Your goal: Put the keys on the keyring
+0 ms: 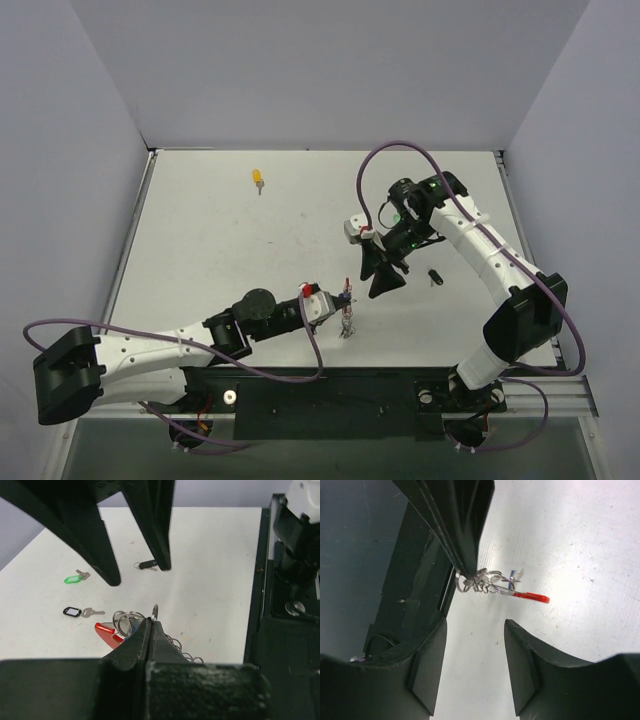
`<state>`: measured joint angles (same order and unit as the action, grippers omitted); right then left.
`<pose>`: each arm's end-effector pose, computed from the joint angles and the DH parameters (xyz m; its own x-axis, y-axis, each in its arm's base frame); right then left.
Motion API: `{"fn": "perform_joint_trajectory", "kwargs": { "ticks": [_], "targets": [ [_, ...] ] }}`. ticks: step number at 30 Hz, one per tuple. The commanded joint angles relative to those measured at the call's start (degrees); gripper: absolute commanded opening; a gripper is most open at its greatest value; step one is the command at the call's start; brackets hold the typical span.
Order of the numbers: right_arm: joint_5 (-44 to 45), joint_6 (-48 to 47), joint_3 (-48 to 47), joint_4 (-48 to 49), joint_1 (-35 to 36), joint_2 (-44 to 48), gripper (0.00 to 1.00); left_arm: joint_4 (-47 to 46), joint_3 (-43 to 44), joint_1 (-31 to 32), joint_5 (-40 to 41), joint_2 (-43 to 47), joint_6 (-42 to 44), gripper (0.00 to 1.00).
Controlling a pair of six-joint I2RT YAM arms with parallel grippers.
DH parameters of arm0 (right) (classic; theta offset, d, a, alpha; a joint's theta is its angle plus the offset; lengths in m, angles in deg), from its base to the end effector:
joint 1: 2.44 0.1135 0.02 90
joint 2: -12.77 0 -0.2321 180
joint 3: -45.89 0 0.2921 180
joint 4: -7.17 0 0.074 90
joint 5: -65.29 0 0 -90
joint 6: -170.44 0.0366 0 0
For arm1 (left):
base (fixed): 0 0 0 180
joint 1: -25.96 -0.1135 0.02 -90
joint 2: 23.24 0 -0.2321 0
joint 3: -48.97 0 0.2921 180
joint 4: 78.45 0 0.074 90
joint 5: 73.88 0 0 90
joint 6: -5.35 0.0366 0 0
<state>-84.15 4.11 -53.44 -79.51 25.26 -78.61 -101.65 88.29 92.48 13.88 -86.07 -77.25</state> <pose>0.2802 0.1827 0.2951 0.1692 -0.4691 -0.8668 -0.9348 -0.3551 0.0097 0.1152 -0.2688 0.2029 0.1179 0.0516 -0.9917 0.9246 0.3586 0.1286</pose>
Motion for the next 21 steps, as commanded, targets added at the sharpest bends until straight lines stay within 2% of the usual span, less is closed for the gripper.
{"fn": "perform_joint_trajectory", "kwargs": {
  "ticks": [1,6,9,15,21],
  "targets": [
    [-2.4,-4.8,-0.8,-8.6,-0.5,2.4,0.48,9.1,1.4,-1.2,-9.4,4.5,11.1,0.00],
    [-3.4,-14.7,-0.5,-15.1,1.3,1.6,0.52,14.3,2.9,-2.9,-12.3,6.0,14.1,0.00],
    [-3.3,-16.2,0.3,-15.1,3.6,1.4,0.52,12.2,2.1,-3.3,-12.3,5.9,12.4,0.00],
    [-3.8,-17.3,0.9,-15.0,6.1,0.4,0.48,-1.6,-3.5,-4.3,-10.2,5.6,1.4,0.00],
    [-5.2,-16.2,0.1,-14.6,5.6,-0.6,0.34,-17.0,-8.7,-4.3,-1.8,5.3,-11.2,0.00]
  ]
}}
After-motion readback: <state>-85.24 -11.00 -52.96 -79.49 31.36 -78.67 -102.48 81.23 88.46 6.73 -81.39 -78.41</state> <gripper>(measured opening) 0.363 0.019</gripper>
